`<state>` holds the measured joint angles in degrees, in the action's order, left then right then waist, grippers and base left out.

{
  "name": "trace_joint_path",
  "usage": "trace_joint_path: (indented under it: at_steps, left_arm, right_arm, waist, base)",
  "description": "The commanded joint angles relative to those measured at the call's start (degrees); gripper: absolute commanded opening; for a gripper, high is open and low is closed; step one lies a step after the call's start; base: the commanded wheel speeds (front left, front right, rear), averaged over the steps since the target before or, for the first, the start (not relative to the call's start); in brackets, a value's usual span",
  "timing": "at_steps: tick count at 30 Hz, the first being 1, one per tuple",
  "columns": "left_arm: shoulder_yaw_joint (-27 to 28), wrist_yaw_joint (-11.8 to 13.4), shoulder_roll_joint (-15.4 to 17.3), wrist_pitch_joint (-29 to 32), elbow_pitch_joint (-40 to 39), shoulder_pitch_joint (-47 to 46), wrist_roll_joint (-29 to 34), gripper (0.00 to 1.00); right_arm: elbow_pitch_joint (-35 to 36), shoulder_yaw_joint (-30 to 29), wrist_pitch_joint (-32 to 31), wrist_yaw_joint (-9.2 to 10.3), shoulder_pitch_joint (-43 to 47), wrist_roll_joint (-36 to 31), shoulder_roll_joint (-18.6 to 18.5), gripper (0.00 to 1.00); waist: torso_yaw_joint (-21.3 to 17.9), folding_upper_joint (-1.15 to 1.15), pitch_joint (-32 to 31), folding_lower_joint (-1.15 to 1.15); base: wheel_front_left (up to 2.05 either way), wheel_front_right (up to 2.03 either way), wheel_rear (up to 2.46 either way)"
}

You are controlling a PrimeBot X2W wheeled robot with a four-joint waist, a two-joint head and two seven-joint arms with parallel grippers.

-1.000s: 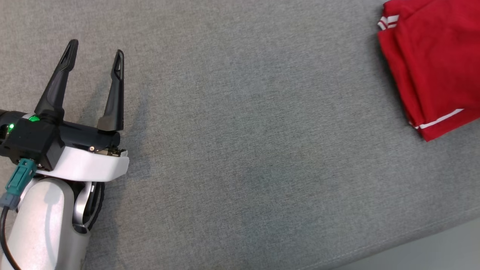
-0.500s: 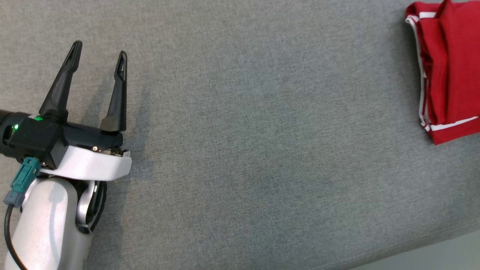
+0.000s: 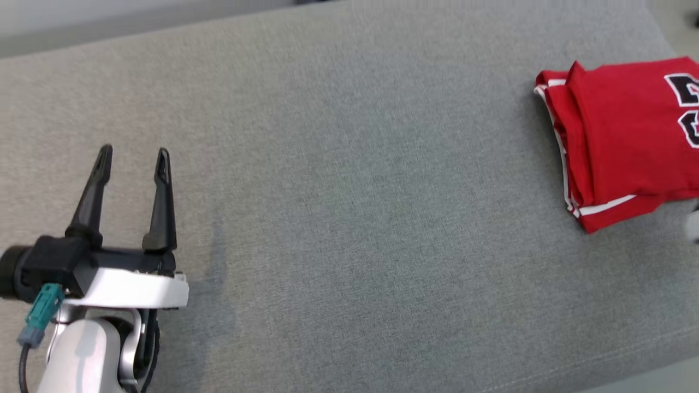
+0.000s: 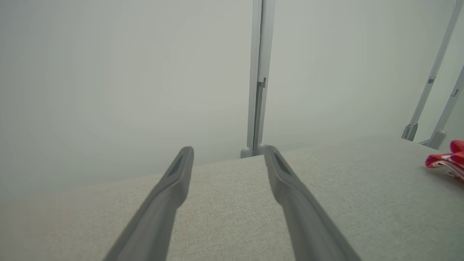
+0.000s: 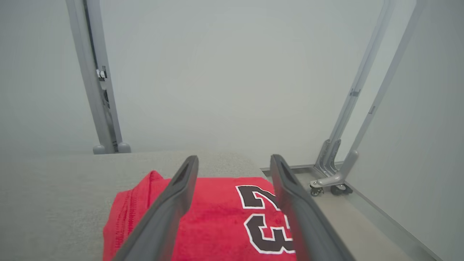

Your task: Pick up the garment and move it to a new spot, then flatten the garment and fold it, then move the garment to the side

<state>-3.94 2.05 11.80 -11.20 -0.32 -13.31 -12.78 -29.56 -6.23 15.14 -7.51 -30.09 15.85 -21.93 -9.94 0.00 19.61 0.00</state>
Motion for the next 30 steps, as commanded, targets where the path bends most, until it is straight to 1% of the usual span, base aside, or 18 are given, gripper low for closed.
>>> trace_joint_path:
  at_steps: [1,6,12,20,25,30]
  left_arm:
    - [0.4,0.5,-0.2,-0.3,0.0,1.4,-0.6,1.00]
    - [0.6,1.5,-0.7,-0.3,0.1,4.4,-1.1,1.00]
    - [0.7,2.5,-0.8,-0.1,0.3,7.4,-1.5,1.00]
    - [0.2,2.9,-0.4,0.9,0.7,10.8,-1.7,1.00]
    - [-0.7,2.5,-0.5,1.4,1.1,12.2,-1.7,1.00]
    - [-1.6,2.0,-0.5,2.2,1.5,14.0,-2.2,1.00]
  right_arm:
    - [3.3,0.4,0.1,0.04,3.1,-0.7,1.8,1.00]
    - [11.8,2.8,0.0,0.04,9.7,-1.6,7.0,1.00]
    - [19.4,5.2,-2.0,0.04,15.9,-2.8,11.4,1.00]
    - [25.8,6.0,-6.1,0.04,22.3,-4.4,13.9,1.00]
    - [27.5,5.3,-7.2,0.04,25.3,-4.8,14.8,1.00]
    - [29.5,4.0,-8.8,0.03,29.4,-5.0,15.7,1.00]
  waist:
    - [1.2,0.00,-3.1,0.00]
    - [3.6,0.00,-6.3,0.00]
    - [6.7,0.00,-9.8,0.00]
    - [11.1,0.00,-13.7,0.00]
    - [12.1,0.00,-15.5,0.00]
    - [12.3,0.00,-18.0,0.00]
  base:
    - [0.00,0.00,0.00]
    - [0.00,0.00,0.00]
    - [0.00,0.00,0.00]
    - [0.00,0.00,0.00]
    - [0.00,0.00,0.00]
    - [0.00,0.00,0.00]
